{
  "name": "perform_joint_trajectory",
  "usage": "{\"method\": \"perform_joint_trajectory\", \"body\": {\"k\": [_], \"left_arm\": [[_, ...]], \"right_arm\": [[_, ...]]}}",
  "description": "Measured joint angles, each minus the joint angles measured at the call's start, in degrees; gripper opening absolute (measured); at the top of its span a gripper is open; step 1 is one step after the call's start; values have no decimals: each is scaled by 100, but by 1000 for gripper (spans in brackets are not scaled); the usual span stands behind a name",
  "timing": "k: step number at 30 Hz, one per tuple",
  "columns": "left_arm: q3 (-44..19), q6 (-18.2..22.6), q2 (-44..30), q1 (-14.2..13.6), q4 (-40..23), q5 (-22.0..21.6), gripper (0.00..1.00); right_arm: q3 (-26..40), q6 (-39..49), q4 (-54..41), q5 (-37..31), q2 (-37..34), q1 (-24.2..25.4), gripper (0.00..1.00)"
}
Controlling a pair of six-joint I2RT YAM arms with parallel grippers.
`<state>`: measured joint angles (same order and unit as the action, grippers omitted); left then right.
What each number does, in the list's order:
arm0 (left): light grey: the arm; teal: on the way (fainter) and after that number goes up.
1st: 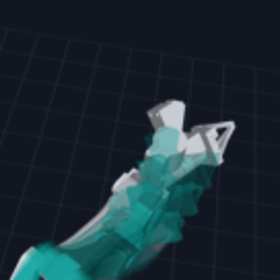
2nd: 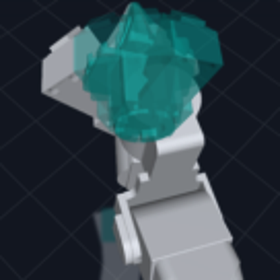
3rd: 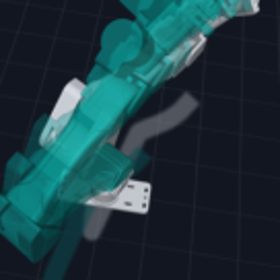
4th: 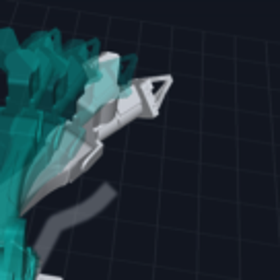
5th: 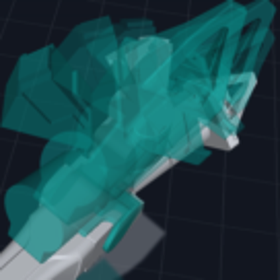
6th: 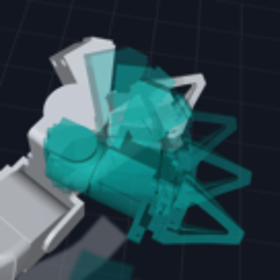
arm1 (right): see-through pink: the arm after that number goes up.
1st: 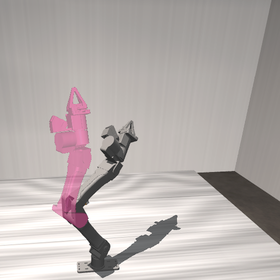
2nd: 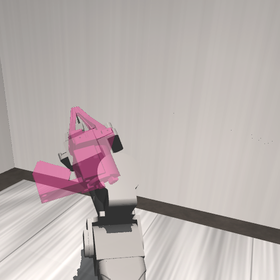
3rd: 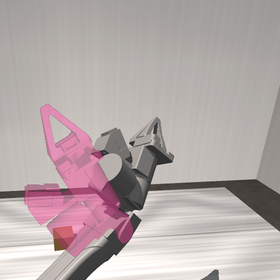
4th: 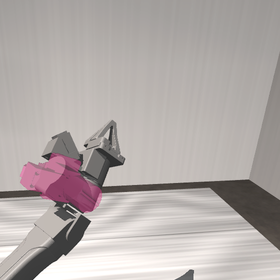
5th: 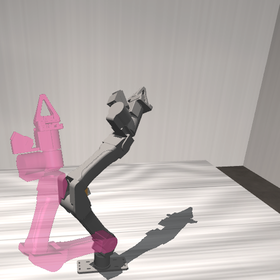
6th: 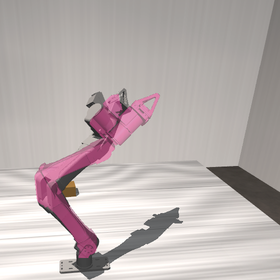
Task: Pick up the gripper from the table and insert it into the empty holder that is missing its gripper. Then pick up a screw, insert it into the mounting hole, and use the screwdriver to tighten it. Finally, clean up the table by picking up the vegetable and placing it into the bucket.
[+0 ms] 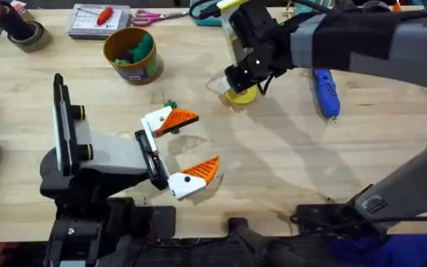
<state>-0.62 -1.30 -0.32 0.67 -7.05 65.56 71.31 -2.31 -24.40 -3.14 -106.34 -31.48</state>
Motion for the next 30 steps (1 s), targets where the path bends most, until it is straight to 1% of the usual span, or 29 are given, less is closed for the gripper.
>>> {"method": "perform_joint_trajectory", "body": {"k": [4, 6, 8, 11, 13, 23, 30], "left_arm": [[0, 0, 0, 0, 0, 0, 985], [0, 0, 0, 0, -1, 0, 985], [0, 0, 0, 0, 0, 0, 985], [0, 0, 0, 0, 0, 0, 985], [0, 0, 2, 0, 0, 0, 985], [0, 0, 0, 0, 0, 0, 985], [0, 0, 2, 0, 0, 0, 985]], "right_arm": [[0, 0, 9, 0, 0, 0, 405], [0, 0, 11, 0, 0, 0, 390], [0, 0, 18, 0, 0, 0, 348], [2, 0, 40, 0, 0, 0, 317], [2, 0, 44, 2, 0, 0, 273], [2, 0, 137, 0, 0, 0, 263], [2, 0, 144, 0, 0, -2, 239]]}}
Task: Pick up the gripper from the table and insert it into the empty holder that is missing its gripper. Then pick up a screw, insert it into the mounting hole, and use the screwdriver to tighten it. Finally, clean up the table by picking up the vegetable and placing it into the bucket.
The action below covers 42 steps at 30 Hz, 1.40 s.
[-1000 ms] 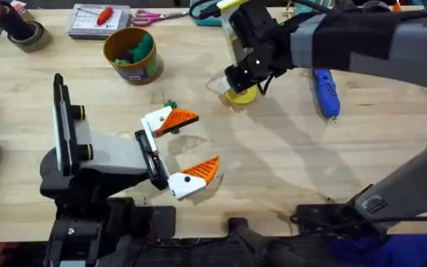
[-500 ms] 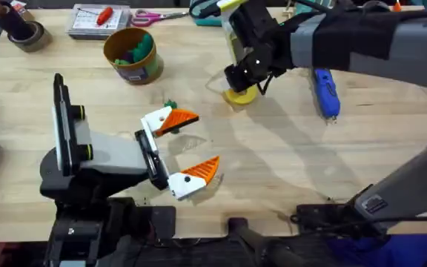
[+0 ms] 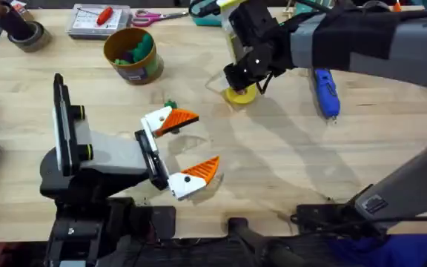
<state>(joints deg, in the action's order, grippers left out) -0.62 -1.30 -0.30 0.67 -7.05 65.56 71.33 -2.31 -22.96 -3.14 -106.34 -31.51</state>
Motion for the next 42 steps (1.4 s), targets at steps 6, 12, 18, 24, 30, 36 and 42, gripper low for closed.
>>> {"method": "perform_joint_trajectory", "body": {"k": [6, 12, 18, 24, 30, 36, 42], "left_arm": [[0, 0, -2, 0, 0, 0, 985], [0, 0, -1, 0, 0, 0, 985], [0, 0, 0, 0, 0, 0, 985], [0, 0, -2, 0, 0, 0, 985], [0, 0, -2, 0, 0, 0, 985], [0, 0, 0, 0, 0, 0, 985], [0, 0, -2, 0, 0, 0, 985]], "right_arm": [[0, 0, -6, 0, 0, -20, 192], [0, 0, -67, 0, 0, -22, 169], [0, -1, -74, 0, 0, -22, 40], [0, 0, -74, 0, 0, -22, 7], [0, -2, -75, 0, 0, -22, 7], [102, 0, -292, 0, 0, -22, 7], [861, 0, -1160, 0, 0, -22, 7]]}}
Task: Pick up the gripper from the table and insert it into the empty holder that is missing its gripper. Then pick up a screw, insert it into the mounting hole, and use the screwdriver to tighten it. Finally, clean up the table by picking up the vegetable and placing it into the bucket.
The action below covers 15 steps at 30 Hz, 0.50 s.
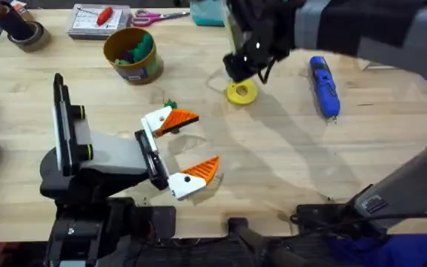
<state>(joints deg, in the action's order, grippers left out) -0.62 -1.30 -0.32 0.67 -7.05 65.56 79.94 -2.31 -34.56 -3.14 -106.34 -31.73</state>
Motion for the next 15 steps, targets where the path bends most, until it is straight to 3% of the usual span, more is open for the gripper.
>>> {"method": "perform_joint_trajectory", "body": {"k": [12, 15], "left_arm": [[0, 0, 2, 0, -1, 0, 985], [0, 0, 1, 0, 0, 0, 985]], "right_arm": [[3158, 495, -2892, 2, 108, 13, 7], [3691, 608, -3314, 2, 229, 13, 6]]}}
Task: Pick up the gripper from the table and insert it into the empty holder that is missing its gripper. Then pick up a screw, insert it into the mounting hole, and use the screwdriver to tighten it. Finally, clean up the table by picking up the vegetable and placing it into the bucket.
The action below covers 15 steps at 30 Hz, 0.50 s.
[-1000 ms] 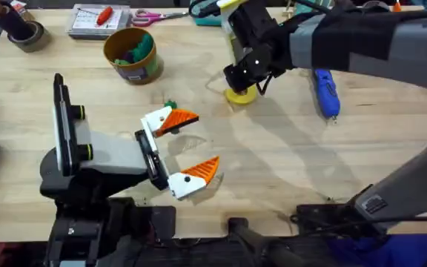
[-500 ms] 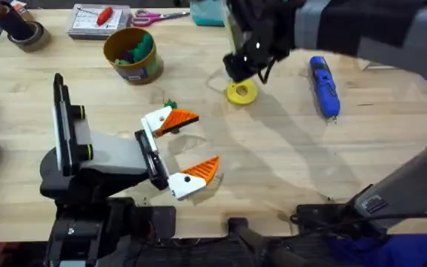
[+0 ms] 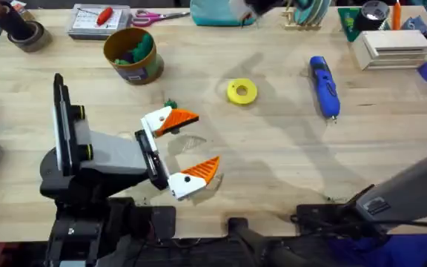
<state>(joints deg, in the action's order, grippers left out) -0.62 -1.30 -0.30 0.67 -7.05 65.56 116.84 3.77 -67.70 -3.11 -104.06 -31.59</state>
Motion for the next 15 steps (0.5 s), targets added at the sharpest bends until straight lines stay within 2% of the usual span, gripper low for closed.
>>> {"method": "perform_joint_trajectory", "body": {"k": [5, 15], "left_arm": [[0, 0, -1, 0, 0, 0, 985], [0, 0, -1, 0, 0, 0, 985]], "right_arm": [[389, 149, -337, 0, 81, 0, 6], [413, 424, -436, 0, 80, -280, 6]]}}
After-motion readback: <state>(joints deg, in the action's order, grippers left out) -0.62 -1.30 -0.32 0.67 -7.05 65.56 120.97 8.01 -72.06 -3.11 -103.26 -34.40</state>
